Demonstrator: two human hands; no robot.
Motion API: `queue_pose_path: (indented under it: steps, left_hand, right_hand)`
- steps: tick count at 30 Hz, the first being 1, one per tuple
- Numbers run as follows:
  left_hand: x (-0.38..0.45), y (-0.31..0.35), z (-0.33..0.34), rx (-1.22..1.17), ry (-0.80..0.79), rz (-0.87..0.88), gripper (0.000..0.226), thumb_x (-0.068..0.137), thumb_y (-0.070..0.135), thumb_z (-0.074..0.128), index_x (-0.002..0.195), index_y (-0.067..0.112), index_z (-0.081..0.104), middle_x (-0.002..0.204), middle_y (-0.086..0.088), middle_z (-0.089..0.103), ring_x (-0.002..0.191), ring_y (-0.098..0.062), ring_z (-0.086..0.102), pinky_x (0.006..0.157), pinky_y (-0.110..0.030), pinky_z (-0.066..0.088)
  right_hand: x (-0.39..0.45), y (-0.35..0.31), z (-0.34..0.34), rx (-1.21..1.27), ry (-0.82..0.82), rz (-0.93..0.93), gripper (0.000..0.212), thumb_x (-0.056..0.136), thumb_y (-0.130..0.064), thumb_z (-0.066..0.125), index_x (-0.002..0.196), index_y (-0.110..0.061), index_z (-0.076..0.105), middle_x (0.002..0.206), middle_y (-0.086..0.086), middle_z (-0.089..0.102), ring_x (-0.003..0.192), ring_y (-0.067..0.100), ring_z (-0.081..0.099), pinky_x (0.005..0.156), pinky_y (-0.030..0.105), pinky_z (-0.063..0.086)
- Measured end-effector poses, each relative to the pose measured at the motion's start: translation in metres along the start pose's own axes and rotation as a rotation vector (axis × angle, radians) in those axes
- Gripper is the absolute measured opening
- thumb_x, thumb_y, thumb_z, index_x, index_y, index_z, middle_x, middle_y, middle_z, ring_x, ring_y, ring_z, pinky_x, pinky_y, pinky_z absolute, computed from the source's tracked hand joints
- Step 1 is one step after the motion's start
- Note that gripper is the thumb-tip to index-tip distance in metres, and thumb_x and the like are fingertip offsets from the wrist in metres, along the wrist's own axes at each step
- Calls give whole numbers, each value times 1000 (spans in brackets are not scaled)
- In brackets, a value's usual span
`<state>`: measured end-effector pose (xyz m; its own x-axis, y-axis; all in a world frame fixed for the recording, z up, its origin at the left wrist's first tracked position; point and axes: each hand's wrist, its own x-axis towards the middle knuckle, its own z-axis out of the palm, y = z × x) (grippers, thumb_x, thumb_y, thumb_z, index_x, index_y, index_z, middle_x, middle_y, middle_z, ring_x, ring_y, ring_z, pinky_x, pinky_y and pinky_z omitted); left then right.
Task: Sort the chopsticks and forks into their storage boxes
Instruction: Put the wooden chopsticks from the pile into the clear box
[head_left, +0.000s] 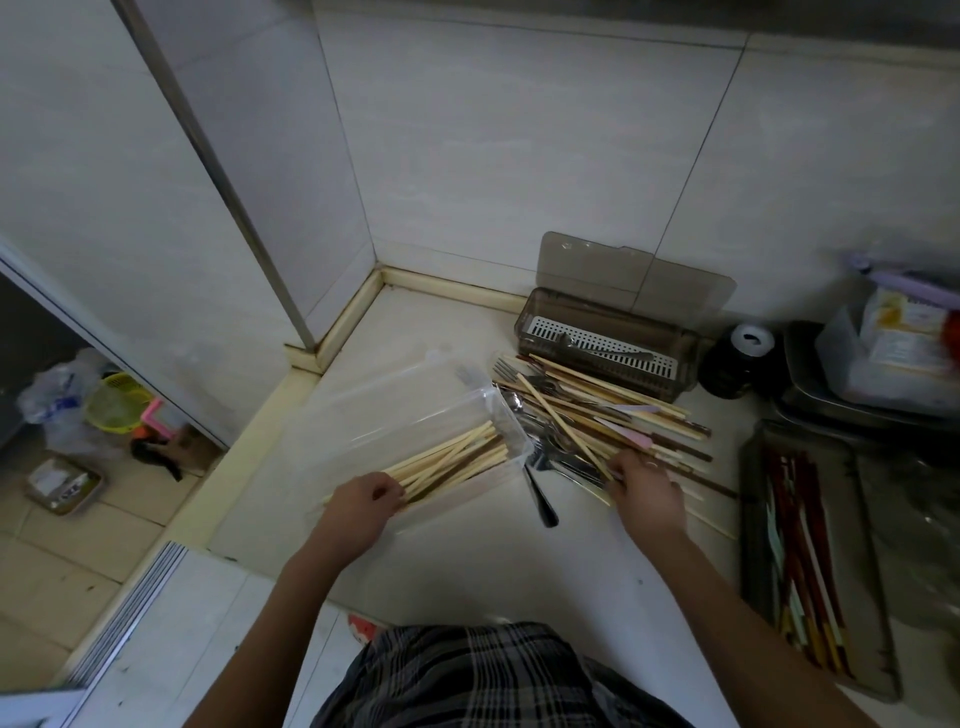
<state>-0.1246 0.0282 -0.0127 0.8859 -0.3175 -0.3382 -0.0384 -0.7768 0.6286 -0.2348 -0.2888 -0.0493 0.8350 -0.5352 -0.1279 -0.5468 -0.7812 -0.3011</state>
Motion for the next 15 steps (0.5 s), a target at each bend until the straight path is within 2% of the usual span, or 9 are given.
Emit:
queue_pose_path:
  steps: [2,5,9,12,15]
  left_hand:
    - [-1,0,0,3,-4,19,17,94,22,51,79,20,60,81,0,60,73,-11,52,59,-17,34]
    - [-2,0,1,1,36,59,15,94,19,52,84,22,62,87,1,63,81,-13,55,67,-21,36]
    - [-6,9,1,-49,141,130,15,92,12,54,87,22,63,93,3,65,89,-14,59,78,-22,40]
    - [-10,30,3,-113,228,190,13,92,13,55,96,19,65,96,3,65,92,-15,61,80,-23,42]
    - [-14,64,6,-258,253,236,31,93,21,54,124,19,53,105,5,61,97,-12,59,83,-24,44]
  right_hand:
    - [4,-3,0,-11,1,35,16,92,-19,53,107,-19,56,106,4,62,101,23,55,82,33,41]
    - [7,-6,-3,-25,28,34,14,92,-17,52,104,-14,58,115,7,54,103,25,51,82,36,47]
    - [3,-10,-11,111,142,45,21,89,-5,54,110,-8,59,109,12,57,100,27,53,77,35,48]
    - [-2,-27,-22,283,209,-68,18,92,-4,51,107,-7,61,99,6,54,94,23,53,73,29,45]
    - [-9,-58,-31,368,203,-280,17,91,-3,51,103,-9,63,97,-2,51,89,13,47,73,23,36]
